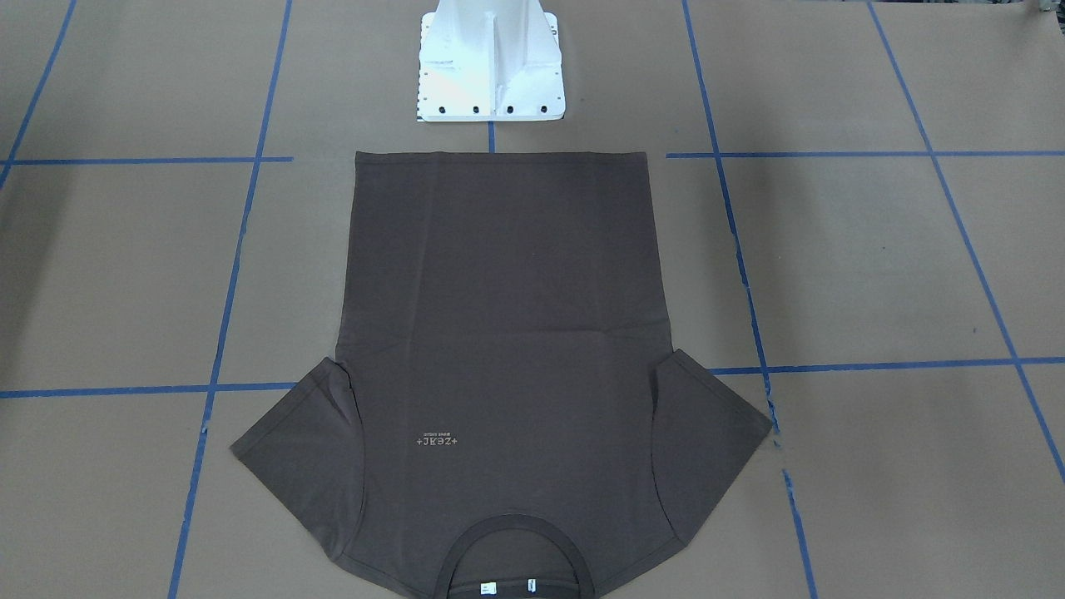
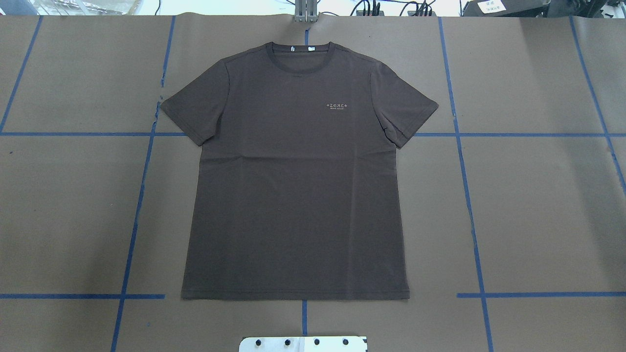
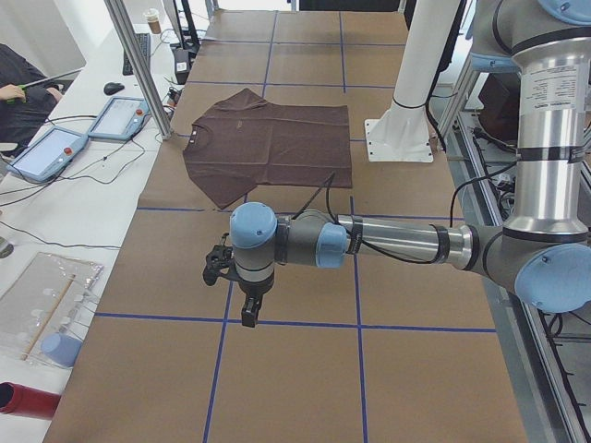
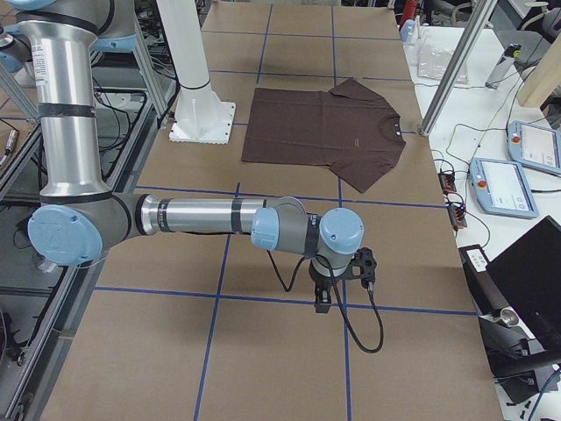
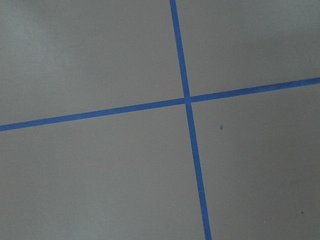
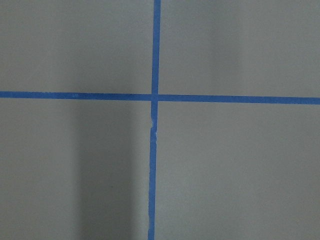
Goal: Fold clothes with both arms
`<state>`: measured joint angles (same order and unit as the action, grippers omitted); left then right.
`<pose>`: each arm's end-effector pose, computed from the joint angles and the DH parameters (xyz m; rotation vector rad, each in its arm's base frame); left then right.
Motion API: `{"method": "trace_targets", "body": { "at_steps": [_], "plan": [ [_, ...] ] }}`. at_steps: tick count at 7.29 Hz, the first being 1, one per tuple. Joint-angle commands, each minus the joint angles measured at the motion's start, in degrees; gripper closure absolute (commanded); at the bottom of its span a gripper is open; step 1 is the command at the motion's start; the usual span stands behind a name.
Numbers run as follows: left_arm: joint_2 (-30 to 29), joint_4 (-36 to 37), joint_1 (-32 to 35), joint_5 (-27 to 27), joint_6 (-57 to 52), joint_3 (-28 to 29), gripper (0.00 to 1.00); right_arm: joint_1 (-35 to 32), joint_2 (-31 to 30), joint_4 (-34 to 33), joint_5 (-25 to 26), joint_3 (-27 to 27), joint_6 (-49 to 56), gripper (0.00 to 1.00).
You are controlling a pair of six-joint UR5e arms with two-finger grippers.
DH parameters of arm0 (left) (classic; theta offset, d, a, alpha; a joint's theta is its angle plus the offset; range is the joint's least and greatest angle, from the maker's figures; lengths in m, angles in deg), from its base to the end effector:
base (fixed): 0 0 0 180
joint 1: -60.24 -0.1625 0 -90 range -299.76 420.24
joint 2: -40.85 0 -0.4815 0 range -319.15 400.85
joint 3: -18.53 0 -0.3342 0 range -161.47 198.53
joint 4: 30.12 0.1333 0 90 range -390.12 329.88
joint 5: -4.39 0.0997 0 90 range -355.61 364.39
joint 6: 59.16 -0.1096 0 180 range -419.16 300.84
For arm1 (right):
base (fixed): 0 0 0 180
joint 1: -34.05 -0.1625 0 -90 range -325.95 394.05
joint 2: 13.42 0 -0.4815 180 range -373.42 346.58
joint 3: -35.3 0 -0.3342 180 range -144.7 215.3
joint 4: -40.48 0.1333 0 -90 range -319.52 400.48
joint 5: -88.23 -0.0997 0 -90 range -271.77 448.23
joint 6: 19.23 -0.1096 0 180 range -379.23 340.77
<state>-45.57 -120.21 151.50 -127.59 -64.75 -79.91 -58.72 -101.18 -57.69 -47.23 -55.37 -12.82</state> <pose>-0.0690 -0.4079 0.6873 0.1261 0.7263 0.1038 0.0766 -0.4416 0.7124 -0.0232 -0.7972 -0.0237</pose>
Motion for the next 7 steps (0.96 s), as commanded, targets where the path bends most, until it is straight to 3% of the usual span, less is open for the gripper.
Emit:
{"method": "trace_targets", "body": {
  "at_steps": [1, 3, 4, 5, 6, 7],
  "plan": [
    [0.11, 0.0, -0.04, -0.03, -0.04, 0.0, 0.0, 0.05, 0.49, 0.0, -0.07, -0.2, -0.96, 0.0],
    [-1.1, -0.26, -0.12, 0.32, 0.13, 0.0, 0.0, 1.01, 2.41, 1.05, -0.42, -0.03, -2.38, 0.0],
    [-2.86, -0.35, -0.04, -0.11, 0.05, -0.78, 0.0, 2.15, 2.6, 6.45, -1.2, 0.15, -3.77, 0.0],
    [-4.79, -0.79, -0.21, -0.2, -0.04, -1.75, 0.0, 6.6, 5.56, 12.42, -0.86, 1.45, -9.87, 0.0],
    [-7.85, -1.14, -0.39, -0.29, -0.04, -1.5, 0.0, 10.73, 8.02, 14.05, -0.6, 2.16, -13.59, 0.0],
    [-7.27, -1.58, -0.39, -0.99, 0.65, -2.8, 0.0, 12.95, 10.48, 15.37, -1.55, 4.43, -14.84, 0.0]
  ]
}}
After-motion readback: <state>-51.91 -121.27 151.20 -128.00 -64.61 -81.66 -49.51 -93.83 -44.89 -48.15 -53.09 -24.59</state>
